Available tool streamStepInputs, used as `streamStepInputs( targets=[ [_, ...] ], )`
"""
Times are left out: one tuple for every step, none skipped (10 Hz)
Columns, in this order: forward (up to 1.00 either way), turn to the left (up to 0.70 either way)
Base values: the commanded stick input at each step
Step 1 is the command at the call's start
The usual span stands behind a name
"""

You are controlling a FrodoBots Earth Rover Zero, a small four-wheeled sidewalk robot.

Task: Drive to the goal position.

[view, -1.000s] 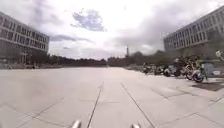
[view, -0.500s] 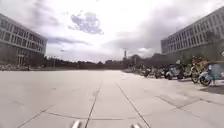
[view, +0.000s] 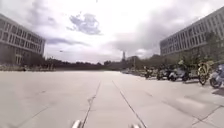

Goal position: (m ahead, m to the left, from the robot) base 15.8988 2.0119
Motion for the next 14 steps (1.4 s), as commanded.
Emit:
streamStepInputs(
  targets=[
    [1.0, 0.0],
    [1.0, 0.29],
    [1.0, 0.22],
    [1.0, 0.12],
    [1.0, 0.0],
    [1.0, 0.0],
    [1.0, 0.0],
    [1.0, 0.0],
    [1.0, 0.0],
    [1.0, 0.0],
    [1.0, 0.0],
    [1.0, 0.0],
    [1.0, 0.0],
    [1.0, 0.0]
  ],
)
